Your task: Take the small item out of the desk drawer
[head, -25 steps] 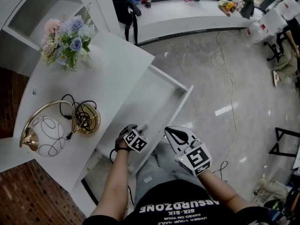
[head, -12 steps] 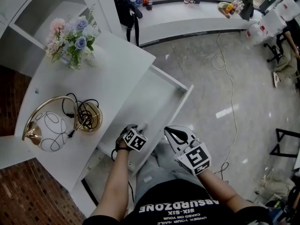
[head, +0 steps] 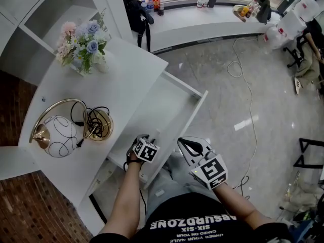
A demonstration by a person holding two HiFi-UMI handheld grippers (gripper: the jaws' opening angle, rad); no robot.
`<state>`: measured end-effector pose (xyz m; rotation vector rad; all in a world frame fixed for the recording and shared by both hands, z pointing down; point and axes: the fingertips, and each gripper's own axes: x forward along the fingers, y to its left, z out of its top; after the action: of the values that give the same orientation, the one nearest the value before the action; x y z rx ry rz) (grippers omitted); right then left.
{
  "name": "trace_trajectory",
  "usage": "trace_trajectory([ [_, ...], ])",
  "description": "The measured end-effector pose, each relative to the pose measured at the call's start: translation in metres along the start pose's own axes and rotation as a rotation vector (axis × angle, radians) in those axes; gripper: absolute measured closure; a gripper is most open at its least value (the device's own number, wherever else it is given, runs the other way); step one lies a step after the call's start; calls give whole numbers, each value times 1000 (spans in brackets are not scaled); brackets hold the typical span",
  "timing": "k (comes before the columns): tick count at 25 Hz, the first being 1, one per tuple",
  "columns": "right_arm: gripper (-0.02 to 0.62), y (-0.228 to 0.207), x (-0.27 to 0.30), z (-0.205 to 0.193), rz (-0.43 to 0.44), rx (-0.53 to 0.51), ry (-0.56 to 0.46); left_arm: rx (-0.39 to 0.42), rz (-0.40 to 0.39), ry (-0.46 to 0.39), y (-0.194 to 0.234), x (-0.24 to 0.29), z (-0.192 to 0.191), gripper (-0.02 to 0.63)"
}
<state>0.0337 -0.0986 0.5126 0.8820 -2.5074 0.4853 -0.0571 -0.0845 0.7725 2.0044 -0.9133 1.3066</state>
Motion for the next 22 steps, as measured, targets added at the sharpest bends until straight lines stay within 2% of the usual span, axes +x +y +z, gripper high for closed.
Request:
trace_trajectory([
  [12,597,21,-23,-2,-25,-17,-19,-35,22,-64,-7,-29,-1,462],
  [22,597,42,-39,-6,-36,-26,-40,-62,47,-153,-15,-61,0,462],
])
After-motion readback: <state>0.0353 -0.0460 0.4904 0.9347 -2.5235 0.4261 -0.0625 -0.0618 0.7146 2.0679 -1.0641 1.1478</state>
